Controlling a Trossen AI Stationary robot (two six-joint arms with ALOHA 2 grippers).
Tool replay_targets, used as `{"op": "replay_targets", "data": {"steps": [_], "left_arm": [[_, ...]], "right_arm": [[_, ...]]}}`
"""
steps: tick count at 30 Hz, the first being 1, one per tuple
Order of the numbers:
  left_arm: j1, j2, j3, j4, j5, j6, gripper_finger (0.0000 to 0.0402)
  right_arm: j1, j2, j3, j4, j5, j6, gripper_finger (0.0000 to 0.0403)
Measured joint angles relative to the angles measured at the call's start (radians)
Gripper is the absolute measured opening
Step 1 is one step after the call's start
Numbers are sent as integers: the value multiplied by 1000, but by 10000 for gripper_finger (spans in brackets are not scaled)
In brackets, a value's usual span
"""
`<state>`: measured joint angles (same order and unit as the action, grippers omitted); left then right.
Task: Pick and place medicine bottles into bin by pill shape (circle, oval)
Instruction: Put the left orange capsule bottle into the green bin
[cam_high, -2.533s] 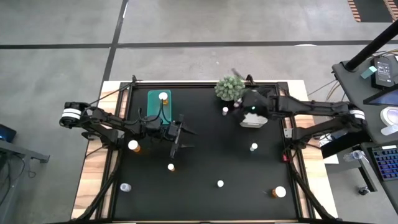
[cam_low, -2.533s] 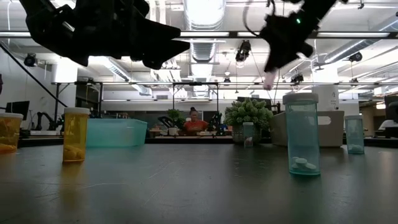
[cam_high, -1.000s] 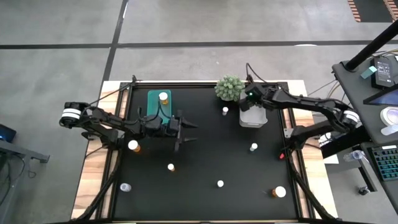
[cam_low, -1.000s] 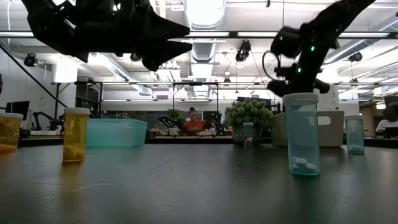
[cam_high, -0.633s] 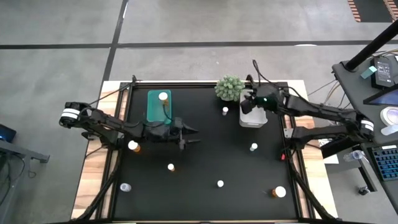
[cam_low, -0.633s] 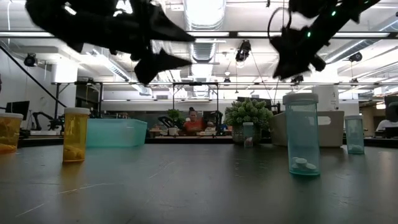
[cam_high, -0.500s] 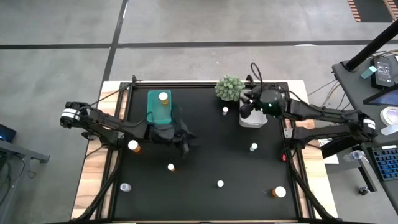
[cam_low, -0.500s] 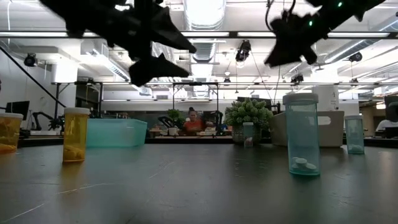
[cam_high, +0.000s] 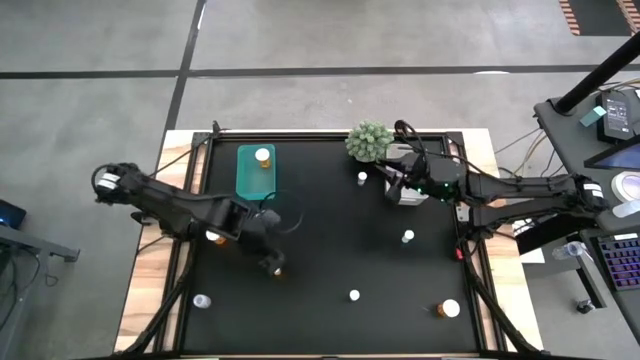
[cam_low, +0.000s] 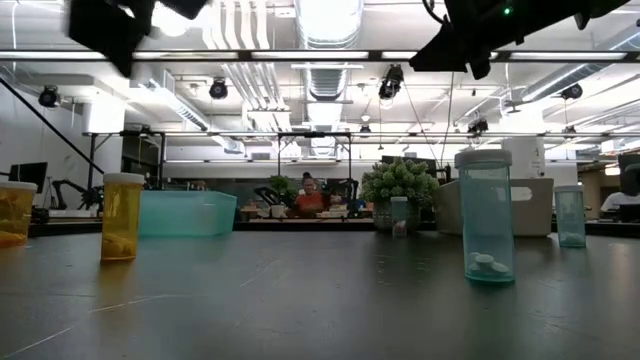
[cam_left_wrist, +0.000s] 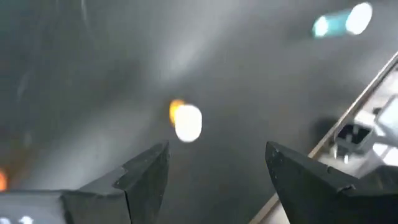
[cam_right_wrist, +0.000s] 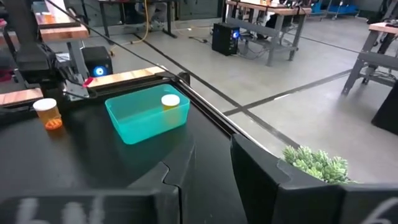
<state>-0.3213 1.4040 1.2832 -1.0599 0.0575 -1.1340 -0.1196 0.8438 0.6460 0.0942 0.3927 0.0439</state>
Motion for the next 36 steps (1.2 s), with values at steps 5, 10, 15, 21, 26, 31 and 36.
{"op": "replay_targets", "data": {"steps": [5,10,15,21,26,31,36], "left_arm": [[-121,-24,-3,-127,8,-134,248],[-169,-75,-65,-286,-44,-240,248],[-150,-194,-182,-310,-106,-248,248],[-119,-370,-398,-313,-119,-305,248],[-110,-453,-539,-312,-120,-431,248],[-110,-472,-567,-304,-129,-475,258],[-110,-464,-562,-305,-143,-478,296]], "right_arm": [[0,2,0,9,0,-16,86],[0,3,0,49,0,-18,89],[0,3,0,53,-1,-21,83],[0,3,0,53,-3,-50,83],[0,3,0,53,-3,-58,82],[0,3,0,53,-3,-58,80],[0,3,0,52,-3,-62,84]]}}
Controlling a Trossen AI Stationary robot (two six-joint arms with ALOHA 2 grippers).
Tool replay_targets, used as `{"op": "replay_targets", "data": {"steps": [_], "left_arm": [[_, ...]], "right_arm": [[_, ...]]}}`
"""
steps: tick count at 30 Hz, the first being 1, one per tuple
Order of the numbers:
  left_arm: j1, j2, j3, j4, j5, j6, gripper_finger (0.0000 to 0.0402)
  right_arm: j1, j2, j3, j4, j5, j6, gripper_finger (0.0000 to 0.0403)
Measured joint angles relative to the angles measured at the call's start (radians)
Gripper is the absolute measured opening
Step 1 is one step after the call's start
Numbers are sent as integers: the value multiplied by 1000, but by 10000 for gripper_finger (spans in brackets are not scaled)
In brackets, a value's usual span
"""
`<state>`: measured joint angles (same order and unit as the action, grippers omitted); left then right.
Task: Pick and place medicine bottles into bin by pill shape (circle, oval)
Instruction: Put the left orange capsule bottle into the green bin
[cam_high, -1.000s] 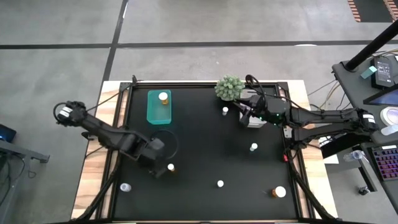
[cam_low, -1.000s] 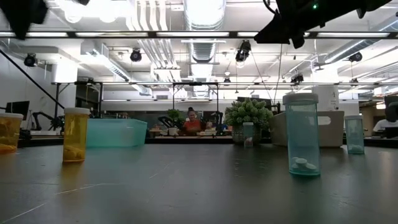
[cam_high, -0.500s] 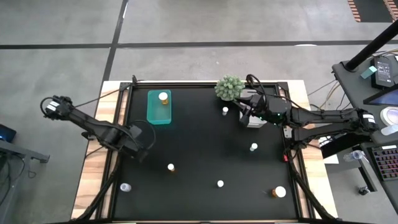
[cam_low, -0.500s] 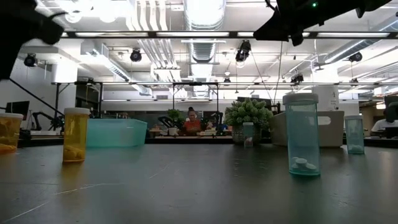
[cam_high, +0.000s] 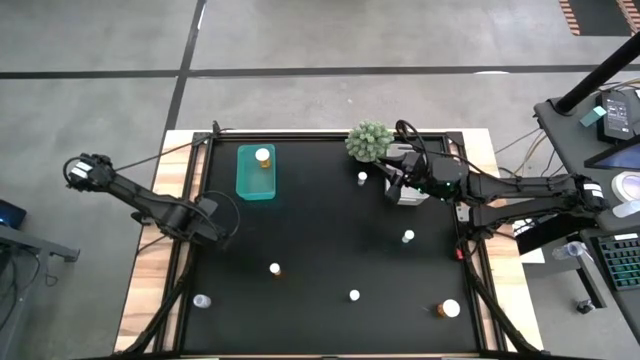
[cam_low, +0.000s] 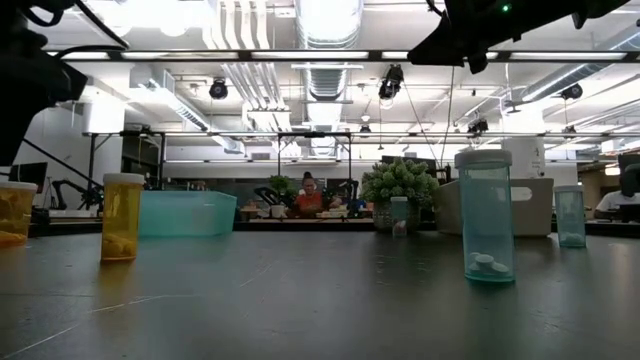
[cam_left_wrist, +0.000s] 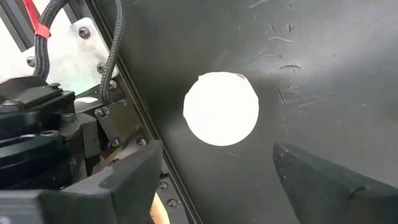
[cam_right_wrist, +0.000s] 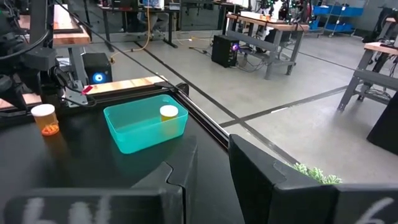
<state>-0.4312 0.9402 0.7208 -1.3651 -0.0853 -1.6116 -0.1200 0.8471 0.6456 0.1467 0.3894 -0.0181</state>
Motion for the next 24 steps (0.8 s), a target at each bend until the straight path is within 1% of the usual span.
{"op": "replay_targets", "data": {"steps": [3,9,16,24], "left_arm": [[2,9,-4,2,-21,-20,314],[19,58,1,10,-72,-33,319],[53,112,1,13,-74,-27,319],[79,171,1,13,-73,-25,319]], "right_arm": [[0,0,0,0,0,0,81],[0,0,0,0,0,0,78],[0,0,-1,-6,0,-1,84],[0,0,-1,-9,0,-7,76]]}}
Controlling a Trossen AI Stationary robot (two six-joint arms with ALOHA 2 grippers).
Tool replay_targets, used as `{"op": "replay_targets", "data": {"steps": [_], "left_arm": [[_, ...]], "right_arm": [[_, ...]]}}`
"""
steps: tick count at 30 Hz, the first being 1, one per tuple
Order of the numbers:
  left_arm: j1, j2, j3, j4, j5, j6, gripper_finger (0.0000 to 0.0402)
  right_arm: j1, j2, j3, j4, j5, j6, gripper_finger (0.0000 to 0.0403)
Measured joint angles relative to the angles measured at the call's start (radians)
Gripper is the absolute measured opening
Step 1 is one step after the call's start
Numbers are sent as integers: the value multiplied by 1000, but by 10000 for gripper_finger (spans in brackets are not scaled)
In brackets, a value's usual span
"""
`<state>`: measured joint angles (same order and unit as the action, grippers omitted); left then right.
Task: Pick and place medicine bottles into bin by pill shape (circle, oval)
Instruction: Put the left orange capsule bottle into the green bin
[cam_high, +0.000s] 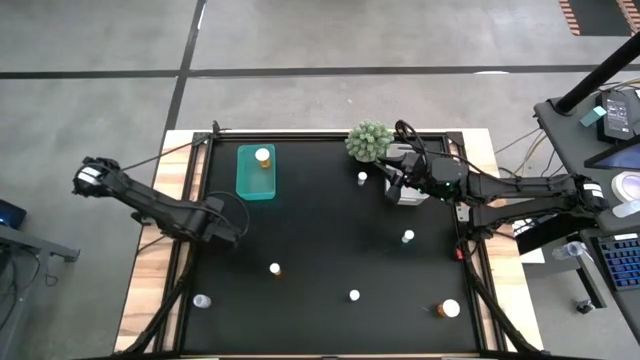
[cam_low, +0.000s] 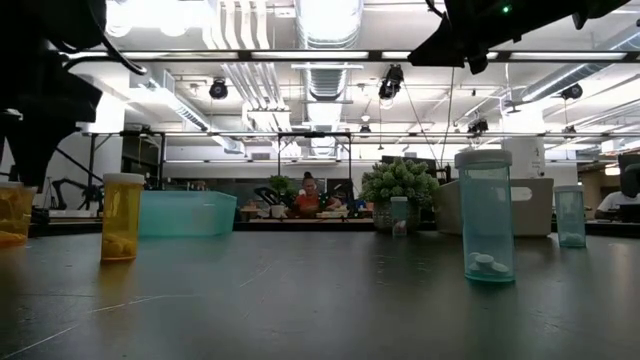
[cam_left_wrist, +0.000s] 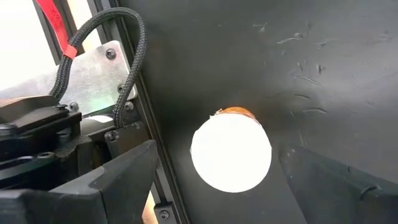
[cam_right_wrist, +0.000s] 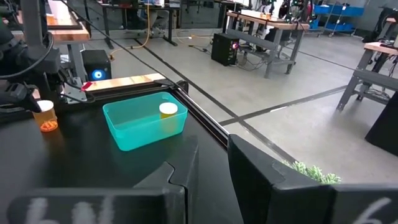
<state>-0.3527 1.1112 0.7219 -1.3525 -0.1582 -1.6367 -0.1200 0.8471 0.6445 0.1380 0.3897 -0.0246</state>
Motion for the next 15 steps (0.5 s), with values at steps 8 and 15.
{"op": "replay_targets", "data": {"steps": [8,15], "left_arm": [[0,64,0,68,2,13,319],[0,116,-1,72,17,43,319]], "right_arm": [[0,0,0,-6,0,-2,81],[0,0,0,-7,0,-2,83]]}}
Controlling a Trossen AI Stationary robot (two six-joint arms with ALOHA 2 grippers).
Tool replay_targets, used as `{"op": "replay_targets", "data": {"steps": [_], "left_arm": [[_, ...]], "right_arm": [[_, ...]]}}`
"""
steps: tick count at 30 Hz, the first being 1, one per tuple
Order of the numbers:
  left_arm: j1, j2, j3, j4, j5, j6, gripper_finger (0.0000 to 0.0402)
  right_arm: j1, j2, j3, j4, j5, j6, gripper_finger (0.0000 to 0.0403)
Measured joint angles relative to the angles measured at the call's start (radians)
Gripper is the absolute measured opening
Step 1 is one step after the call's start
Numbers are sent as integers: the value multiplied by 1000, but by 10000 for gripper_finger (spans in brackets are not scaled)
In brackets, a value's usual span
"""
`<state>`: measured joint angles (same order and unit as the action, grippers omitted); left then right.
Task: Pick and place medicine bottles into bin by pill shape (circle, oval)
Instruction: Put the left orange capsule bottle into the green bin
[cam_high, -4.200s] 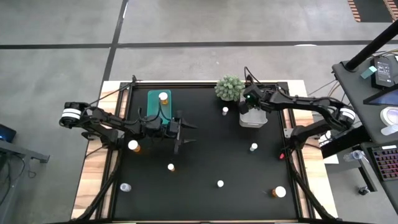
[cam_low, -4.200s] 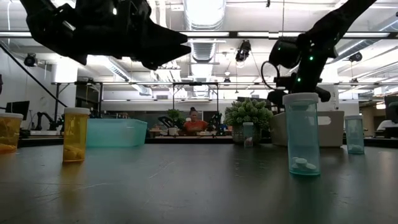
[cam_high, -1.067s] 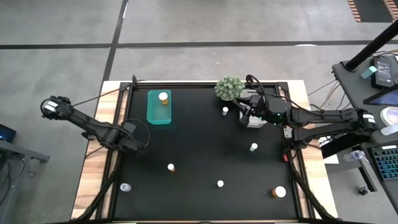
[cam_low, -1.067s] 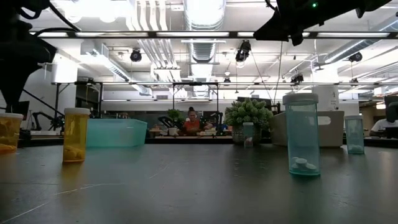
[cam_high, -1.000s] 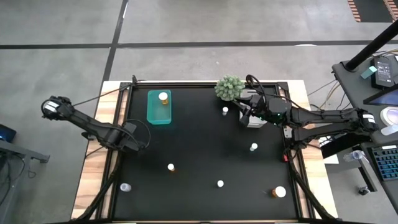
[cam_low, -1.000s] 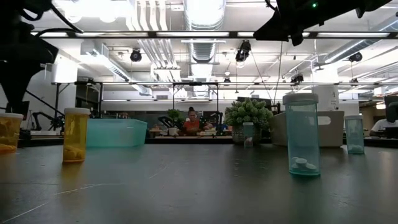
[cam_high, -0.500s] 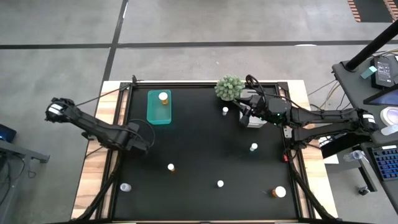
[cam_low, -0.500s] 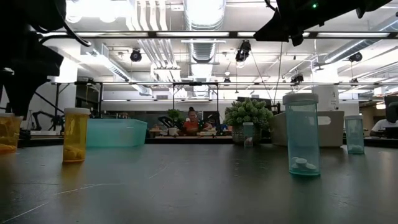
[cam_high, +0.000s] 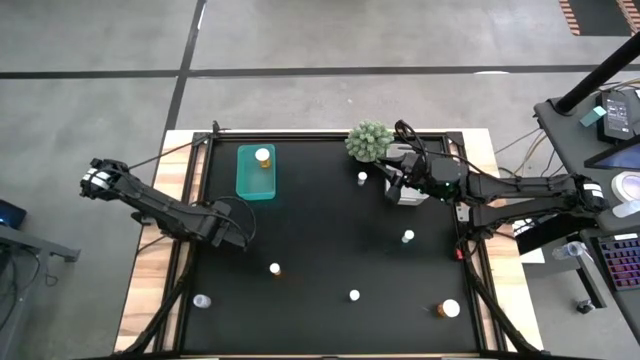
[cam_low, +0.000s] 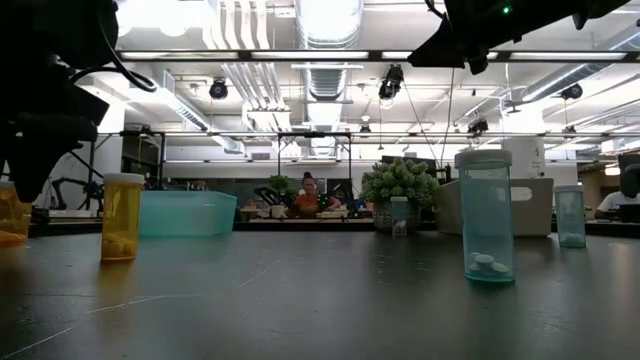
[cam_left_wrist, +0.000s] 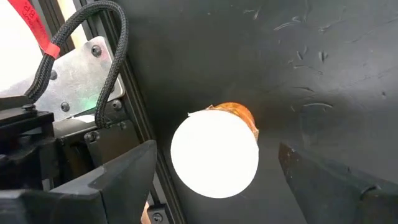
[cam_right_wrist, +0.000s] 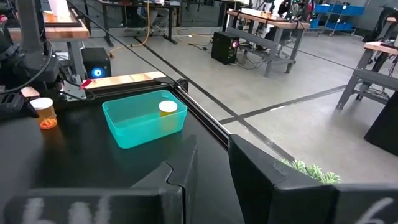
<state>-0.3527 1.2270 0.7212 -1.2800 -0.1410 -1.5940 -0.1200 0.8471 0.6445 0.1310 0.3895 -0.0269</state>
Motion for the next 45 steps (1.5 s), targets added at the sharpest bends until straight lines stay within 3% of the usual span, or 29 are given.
{"op": "replay_targets", "data": {"steps": [20,36,45], "left_arm": [[13,0,18,155,-4,86,316],[20,-1,-14,165,-23,93,187],[29,-1,47,159,-18,156,185]], "right_arm": [[0,0,-3,-3,0,0,81],[0,0,-3,-3,0,-4,81],[0,0,-3,-5,0,-11,73]]}}
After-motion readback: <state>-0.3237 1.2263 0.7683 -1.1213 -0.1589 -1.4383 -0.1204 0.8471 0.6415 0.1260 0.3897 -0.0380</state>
